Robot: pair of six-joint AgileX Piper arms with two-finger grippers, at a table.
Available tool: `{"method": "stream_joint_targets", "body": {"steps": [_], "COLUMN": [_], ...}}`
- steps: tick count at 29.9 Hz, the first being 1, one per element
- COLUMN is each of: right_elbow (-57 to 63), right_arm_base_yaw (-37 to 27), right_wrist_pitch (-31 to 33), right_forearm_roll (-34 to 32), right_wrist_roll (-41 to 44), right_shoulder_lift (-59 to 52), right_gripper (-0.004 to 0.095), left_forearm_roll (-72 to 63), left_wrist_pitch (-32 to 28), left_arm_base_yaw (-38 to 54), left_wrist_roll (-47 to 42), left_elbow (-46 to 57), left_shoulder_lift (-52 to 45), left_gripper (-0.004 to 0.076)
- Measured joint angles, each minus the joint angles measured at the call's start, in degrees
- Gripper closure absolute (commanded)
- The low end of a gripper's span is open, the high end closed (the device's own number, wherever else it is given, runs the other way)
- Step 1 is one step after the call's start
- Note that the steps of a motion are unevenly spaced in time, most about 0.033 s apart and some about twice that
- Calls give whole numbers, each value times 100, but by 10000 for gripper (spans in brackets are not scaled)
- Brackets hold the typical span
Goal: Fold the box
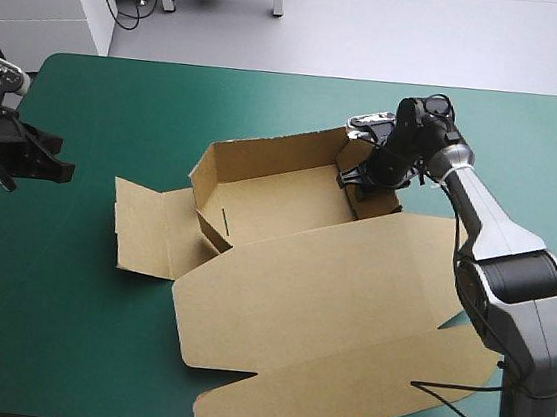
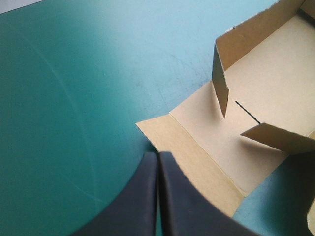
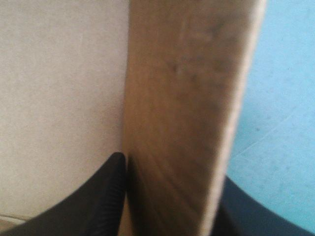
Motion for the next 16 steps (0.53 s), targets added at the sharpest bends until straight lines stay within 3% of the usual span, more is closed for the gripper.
{"method": "stream_joint_targets", "body": {"steps": [2,16], "right_elbow": [0,7], "right_arm_base_yaw": [-6,-133], "right_wrist_pitch": [-27,-10], "right_forearm_roll": [-52,88], "right_wrist_roll": [0,289], "right_shoulder_lift": [0,-559], "right_gripper": [927,927], "left_forearm_roll": [-13,-75], "left_wrist_pitch": [2,-30], "left_arm_base_yaw": [0,0], "left_wrist_roll": [0,0], "left_elbow": [0,166], "left_shoulder_lift": [0,169], "left_gripper": [731,731]}}
